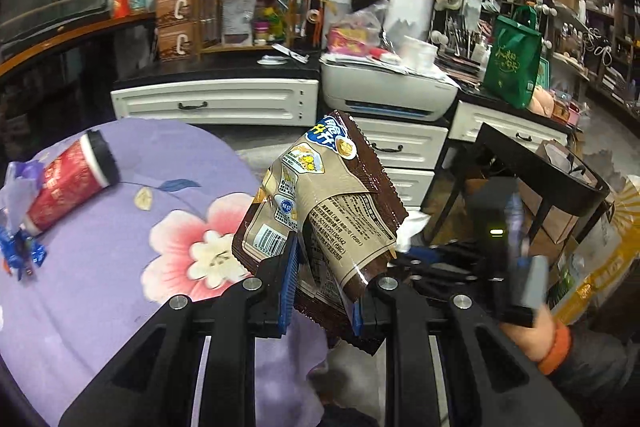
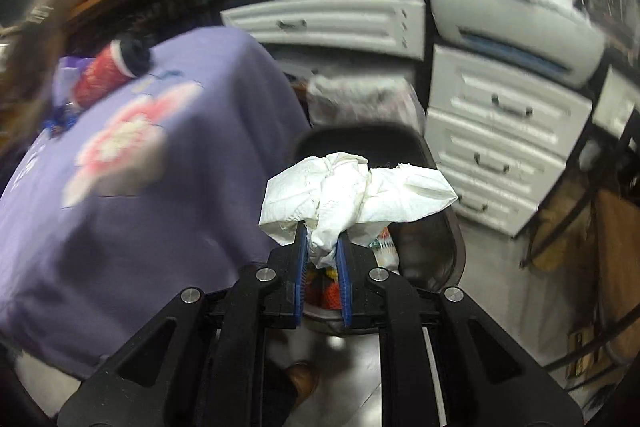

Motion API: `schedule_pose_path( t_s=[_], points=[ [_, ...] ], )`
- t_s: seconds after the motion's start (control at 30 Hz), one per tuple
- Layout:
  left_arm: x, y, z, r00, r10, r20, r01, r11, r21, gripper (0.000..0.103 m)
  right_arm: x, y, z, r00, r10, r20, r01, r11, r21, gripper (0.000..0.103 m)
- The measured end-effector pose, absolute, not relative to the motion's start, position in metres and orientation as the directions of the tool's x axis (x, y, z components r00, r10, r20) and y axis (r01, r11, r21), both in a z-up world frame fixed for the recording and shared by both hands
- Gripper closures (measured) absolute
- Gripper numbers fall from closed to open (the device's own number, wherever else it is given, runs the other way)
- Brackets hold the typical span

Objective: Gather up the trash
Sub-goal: 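Carry the tissue over the bin and open the right tool, then lower the brown snack bag into the bin and open the left tool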

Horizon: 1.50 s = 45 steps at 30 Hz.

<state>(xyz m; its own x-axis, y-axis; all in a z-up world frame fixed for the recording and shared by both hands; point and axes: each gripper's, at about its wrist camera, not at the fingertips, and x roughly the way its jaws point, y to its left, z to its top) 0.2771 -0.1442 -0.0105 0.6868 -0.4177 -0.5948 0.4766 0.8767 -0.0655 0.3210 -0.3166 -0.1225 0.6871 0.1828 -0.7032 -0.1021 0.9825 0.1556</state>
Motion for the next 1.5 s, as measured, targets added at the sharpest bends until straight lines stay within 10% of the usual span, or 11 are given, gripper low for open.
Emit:
schedule_pose_path(
  t_s=[0.2, 0.37, 1.1, 1.5],
  points=[
    [0.294, -0.166, -0.024, 0.657, -0.426, -0.622, 0.497, 0.865, -0.068, 0.082, 0.362, -0.336, -0.17, 0.638, 0.156, -0.755, -0.019, 0.982, 0.187, 0.085],
    [0.307, -0.185, -0.035, 0.626, -0.436, -0.646, 0.514, 0.854, -0.078, 0.082, 0.372, -0.339, -0.188, 0.643, 0.092, -0.76, 0.022, 0.99, 0.138, 0.033],
    [0.372, -0.281, -0.131, 0.447, -0.372, -0.813, 0.531, 0.842, -0.093, 0.081, 0.282, -0.416, -0.179, 0.668, -0.085, -0.739, 0.201, 0.977, 0.068, 0.032],
    [0.382, -0.287, -0.148, 0.405, -0.35, -0.845, 0.495, 0.861, -0.12, 0.045, 0.259, -0.44, -0.183, 0.655, -0.103, -0.749, 0.271, 0.957, 0.105, 0.032]
  ],
)
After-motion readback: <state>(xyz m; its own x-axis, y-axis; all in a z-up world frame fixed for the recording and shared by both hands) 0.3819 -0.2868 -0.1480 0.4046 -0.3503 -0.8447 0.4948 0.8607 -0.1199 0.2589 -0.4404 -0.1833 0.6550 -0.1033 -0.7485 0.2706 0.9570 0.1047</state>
